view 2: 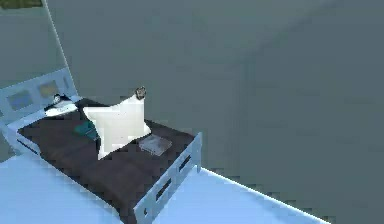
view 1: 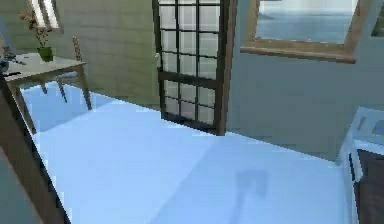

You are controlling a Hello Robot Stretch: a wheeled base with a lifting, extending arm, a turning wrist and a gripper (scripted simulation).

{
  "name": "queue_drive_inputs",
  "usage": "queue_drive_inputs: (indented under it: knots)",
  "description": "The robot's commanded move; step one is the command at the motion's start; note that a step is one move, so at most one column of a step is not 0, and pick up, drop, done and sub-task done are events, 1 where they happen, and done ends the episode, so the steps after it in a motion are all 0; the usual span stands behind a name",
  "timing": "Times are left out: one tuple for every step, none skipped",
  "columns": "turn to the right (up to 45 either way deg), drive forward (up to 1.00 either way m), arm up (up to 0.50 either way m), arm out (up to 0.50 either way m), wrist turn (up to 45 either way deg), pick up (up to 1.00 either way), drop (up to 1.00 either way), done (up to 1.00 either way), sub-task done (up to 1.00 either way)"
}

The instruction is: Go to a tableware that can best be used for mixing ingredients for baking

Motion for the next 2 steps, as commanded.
queue_drive_inputs:
  knots:
    - [30.0,0.0,0.0,0.0,0.0,0.0,0.0,0.0,0.0]
    - [0.0,0.3,0.0,0.0,0.0,0.0,0.0,0.0,0.0]
